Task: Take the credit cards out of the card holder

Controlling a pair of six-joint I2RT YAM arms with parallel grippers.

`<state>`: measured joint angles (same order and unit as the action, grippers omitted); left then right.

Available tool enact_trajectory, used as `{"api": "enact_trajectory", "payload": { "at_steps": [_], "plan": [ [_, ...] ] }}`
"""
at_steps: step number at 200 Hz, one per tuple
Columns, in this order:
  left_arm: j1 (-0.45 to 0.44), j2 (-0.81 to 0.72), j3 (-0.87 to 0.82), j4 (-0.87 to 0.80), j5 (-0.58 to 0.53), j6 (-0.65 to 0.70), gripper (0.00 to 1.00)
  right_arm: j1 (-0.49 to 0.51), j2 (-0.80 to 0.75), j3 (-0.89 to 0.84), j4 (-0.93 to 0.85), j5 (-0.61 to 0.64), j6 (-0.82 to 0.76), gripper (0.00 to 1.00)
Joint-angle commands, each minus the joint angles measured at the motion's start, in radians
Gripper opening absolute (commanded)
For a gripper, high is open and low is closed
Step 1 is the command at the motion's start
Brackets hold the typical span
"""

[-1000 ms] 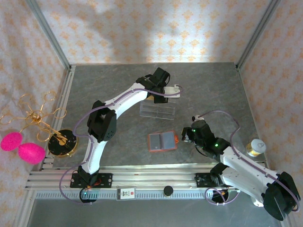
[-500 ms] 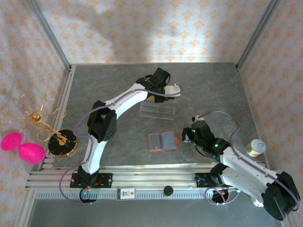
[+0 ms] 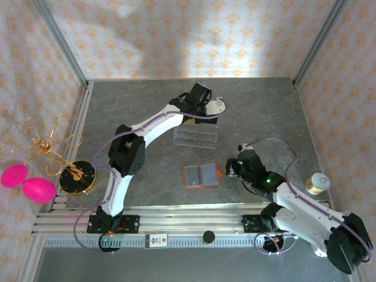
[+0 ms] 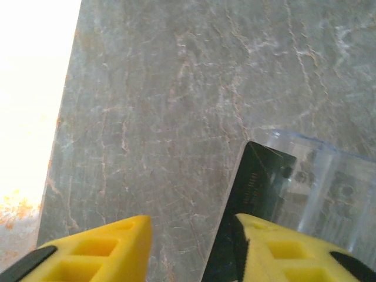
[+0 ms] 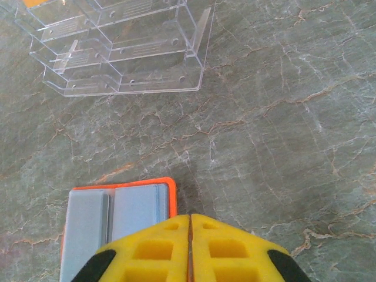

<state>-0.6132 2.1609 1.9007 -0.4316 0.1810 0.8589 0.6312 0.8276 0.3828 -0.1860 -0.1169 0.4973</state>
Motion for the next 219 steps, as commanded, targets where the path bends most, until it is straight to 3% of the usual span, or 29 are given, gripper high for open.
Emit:
{"api": "enact_trajectory", "payload": {
  "at_steps": [1,24,58,105,127,159,198,219],
  "plan": [
    [0.002,-0.011,0.018,0.056,-0.024,-0.045,0.48,-0.006,-0.010,-0.015,0.023,0.004,0.005,0.10],
    [0.000,-0.024,0.013,0.074,-0.044,-0.063,0.47,-0.006,-0.013,-0.016,0.025,-0.002,0.008,0.15],
    [0.010,-0.075,0.052,0.137,-0.058,-0.202,0.44,-0.007,-0.001,-0.011,0.054,-0.030,0.002,0.31],
    [0.026,-0.280,-0.052,0.308,0.089,-0.518,0.45,0.000,0.067,0.037,0.116,-0.155,-0.051,0.40],
    [0.029,-0.470,-0.288,0.496,0.155,-0.704,0.50,0.050,0.103,0.065,0.129,-0.147,-0.068,0.43],
    [0.030,-0.745,-0.691,0.785,0.174,-1.009,0.67,0.196,0.239,0.152,0.110,-0.048,-0.102,0.45],
    [0.030,-1.018,-1.077,0.898,0.173,-1.264,0.76,0.303,0.447,0.247,0.074,0.075,-0.151,0.46],
    [0.031,-1.150,-1.264,0.942,0.173,-1.376,0.97,0.373,0.544,0.305,0.045,0.160,-0.178,0.47]
  ]
}}
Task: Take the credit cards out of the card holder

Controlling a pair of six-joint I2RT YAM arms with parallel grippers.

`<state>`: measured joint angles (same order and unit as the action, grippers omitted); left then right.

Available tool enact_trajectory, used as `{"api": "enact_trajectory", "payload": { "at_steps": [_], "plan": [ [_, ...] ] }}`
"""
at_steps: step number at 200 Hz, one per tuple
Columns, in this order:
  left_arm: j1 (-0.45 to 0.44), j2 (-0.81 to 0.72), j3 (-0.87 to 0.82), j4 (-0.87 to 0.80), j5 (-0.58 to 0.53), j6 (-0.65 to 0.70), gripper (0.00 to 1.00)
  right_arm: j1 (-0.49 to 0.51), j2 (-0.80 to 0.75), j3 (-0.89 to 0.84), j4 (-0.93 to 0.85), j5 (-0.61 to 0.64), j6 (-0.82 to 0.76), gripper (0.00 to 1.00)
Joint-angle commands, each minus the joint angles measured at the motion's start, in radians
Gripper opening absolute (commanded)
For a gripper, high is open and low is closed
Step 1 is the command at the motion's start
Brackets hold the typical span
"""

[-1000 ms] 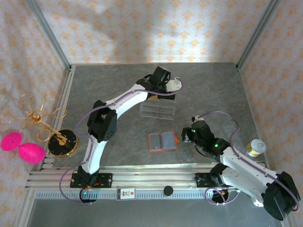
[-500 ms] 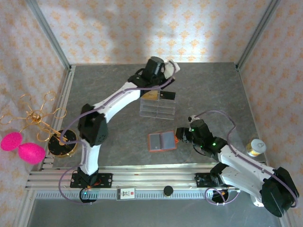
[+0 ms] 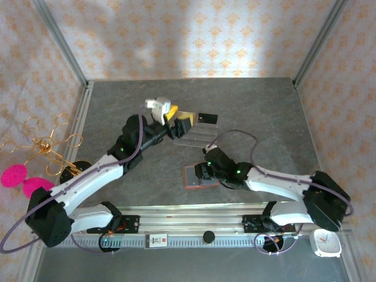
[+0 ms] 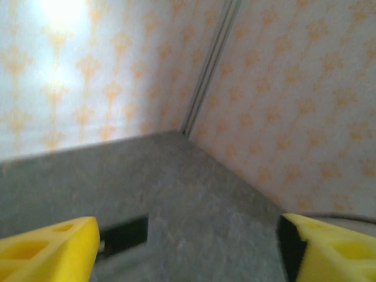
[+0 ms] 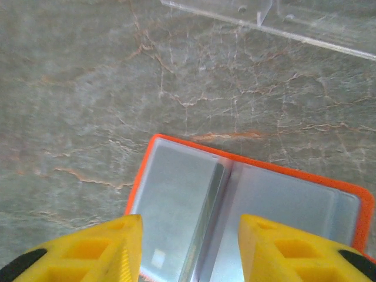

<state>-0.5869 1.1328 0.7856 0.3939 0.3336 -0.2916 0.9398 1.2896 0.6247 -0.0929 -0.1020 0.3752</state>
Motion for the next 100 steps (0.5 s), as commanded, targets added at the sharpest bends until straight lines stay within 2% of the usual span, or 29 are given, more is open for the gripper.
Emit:
{"api": "enact_trajectory", "payload": {
  "at_steps": [1,40,74,100],
  "plan": [
    [0.004,-0.127,-0.158,0.118,0.021,-0.230,0.97,0.067,0.086,0.066,-0.050,0.148,-0.057,0.47],
    [0.004,-0.307,-0.386,0.106,-0.006,-0.363,0.99,0.142,0.220,0.134,-0.059,0.239,-0.082,0.47],
    [0.004,-0.369,-0.446,0.074,0.010,-0.386,0.99,0.190,0.314,0.181,-0.085,0.304,-0.099,0.47],
    [0.004,-0.385,-0.450,0.033,-0.012,-0.393,0.85,0.206,0.373,0.189,-0.102,0.334,-0.093,0.45]
  ]
}}
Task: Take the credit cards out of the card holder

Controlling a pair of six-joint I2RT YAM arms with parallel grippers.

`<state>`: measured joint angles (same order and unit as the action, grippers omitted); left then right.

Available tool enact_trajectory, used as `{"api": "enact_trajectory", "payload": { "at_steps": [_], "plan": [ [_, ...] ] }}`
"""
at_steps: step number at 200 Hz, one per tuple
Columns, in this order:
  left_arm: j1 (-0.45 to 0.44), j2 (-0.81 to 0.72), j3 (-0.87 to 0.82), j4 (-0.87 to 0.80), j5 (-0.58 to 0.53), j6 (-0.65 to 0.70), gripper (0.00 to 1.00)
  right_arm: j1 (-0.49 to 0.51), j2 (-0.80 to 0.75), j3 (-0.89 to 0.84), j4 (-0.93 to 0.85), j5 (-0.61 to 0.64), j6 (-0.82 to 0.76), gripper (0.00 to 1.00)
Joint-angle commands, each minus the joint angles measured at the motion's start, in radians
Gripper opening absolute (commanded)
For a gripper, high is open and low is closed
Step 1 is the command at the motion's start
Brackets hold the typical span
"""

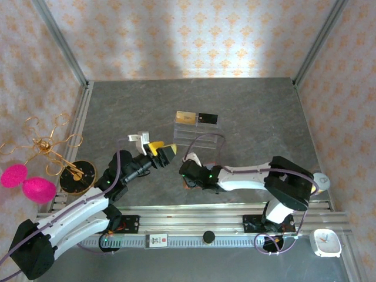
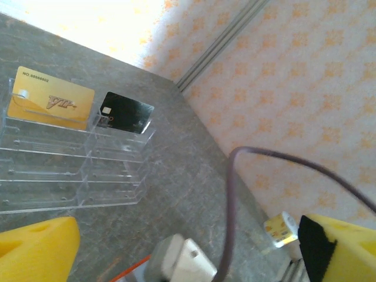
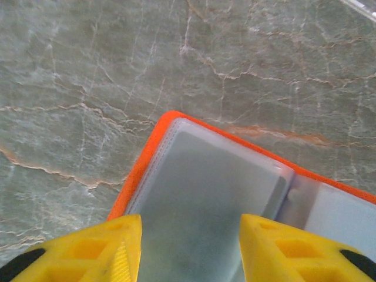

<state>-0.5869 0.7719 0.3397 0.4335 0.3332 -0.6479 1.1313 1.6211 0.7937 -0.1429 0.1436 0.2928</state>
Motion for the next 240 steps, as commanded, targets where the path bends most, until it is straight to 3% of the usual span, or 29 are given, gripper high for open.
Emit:
{"api": "enact_trajectory", "payload": {
  "at_steps": [1,15,41,77,117,162,240],
  "plan": [
    [0.004,-0.024,-0.004,-0.007,-0.012,-0.037,0.85,0.015,0.043,0.021,-0.052,0.088,-0.011,0.45],
    [0.004,-0.017,-0.005,-0.020,-0.015,-0.041,0.77,0.015,0.068,0.015,-0.051,0.090,-0.008,0.40],
    [0.004,0.009,-0.012,-0.035,0.002,-0.042,0.62,0.015,0.067,-0.002,-0.034,0.100,0.012,0.18],
    [-0.036,0.085,-0.039,-0.012,0.018,-0.057,0.32,0.015,-0.029,-0.062,0.088,0.069,0.024,0.00],
    [-0.162,0.279,-0.074,0.127,-0.019,-0.108,0.00,0.001,-0.195,-0.182,0.297,-0.019,0.076,0.00],
    [-0.174,0.454,-0.117,0.304,-0.004,-0.191,0.00,-0.031,-0.277,-0.232,0.375,-0.083,0.152,0.00],
    [-0.197,0.591,-0.028,0.204,-0.040,-0.185,0.00,-0.035,-0.232,-0.201,0.356,-0.070,0.208,0.00]
  ]
}}
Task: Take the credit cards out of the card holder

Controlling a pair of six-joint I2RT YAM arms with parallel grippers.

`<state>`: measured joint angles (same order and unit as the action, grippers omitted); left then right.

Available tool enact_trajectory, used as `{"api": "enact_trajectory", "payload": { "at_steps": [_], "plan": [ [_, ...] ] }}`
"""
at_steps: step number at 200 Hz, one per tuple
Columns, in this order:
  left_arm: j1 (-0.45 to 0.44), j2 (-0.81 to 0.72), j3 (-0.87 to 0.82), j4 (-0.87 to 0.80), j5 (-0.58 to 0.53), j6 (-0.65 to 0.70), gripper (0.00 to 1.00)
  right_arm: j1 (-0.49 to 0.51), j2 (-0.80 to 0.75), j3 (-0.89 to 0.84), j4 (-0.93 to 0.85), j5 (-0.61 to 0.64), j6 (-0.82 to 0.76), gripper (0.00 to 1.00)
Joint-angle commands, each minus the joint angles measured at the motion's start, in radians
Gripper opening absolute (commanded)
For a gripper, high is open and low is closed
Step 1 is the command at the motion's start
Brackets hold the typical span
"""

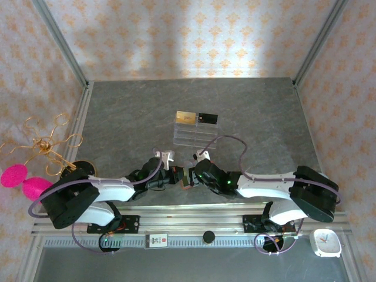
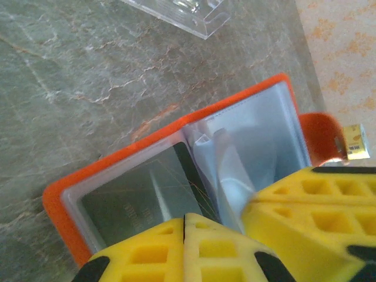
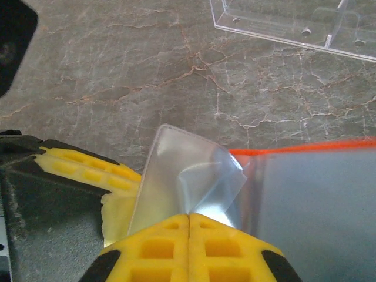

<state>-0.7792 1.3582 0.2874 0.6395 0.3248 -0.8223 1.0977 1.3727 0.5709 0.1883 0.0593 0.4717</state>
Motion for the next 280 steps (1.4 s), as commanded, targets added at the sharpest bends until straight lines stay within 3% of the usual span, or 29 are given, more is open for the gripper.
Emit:
{"api": "enact_trajectory", "payload": {
  "at_steps": [1,8,16,31,41,82,122,165,209,242,280],
  "plan": [
    [-0.004,0.006,0.024,-0.002,-0.030,-0.011,0.00,-0.001,0.017,0.022,0.025,0.014,0.029,0.00],
    [-0.003,0.010,0.025,0.005,-0.025,-0.011,0.00,-0.002,0.022,0.024,0.020,0.015,0.035,0.00],
    [-0.005,0.018,0.029,0.012,-0.018,-0.011,0.00,-0.004,0.024,0.029,0.014,0.020,0.039,0.08],
    [-0.006,0.042,0.045,0.020,0.007,-0.009,0.00,-0.006,0.003,0.027,-0.003,0.041,0.047,0.30],
    [-0.010,0.062,0.058,0.027,0.024,-0.009,0.00,-0.010,-0.028,0.015,-0.015,0.059,0.055,0.38],
    [-0.048,0.151,0.160,-0.016,0.073,0.015,0.00,-0.033,-0.181,-0.046,-0.103,0.139,0.098,0.46],
    [-0.102,0.283,0.303,-0.118,0.116,0.055,0.00,-0.047,-0.345,-0.127,-0.196,0.198,0.155,0.44],
    [-0.110,0.434,0.368,-0.185,0.187,0.063,0.00,-0.053,-0.430,-0.179,-0.217,0.184,0.182,0.29],
    [-0.110,0.314,0.312,-0.094,0.146,0.055,0.00,-0.058,-0.414,-0.181,-0.181,0.133,0.158,0.15],
    [-0.107,0.299,0.296,-0.093,0.136,0.049,0.00,-0.120,-0.319,-0.183,-0.116,-0.056,0.129,0.00],
    [-0.103,0.312,0.291,-0.059,0.148,0.040,0.00,-0.148,-0.259,-0.209,-0.099,-0.104,0.145,0.00]
  ]
}}
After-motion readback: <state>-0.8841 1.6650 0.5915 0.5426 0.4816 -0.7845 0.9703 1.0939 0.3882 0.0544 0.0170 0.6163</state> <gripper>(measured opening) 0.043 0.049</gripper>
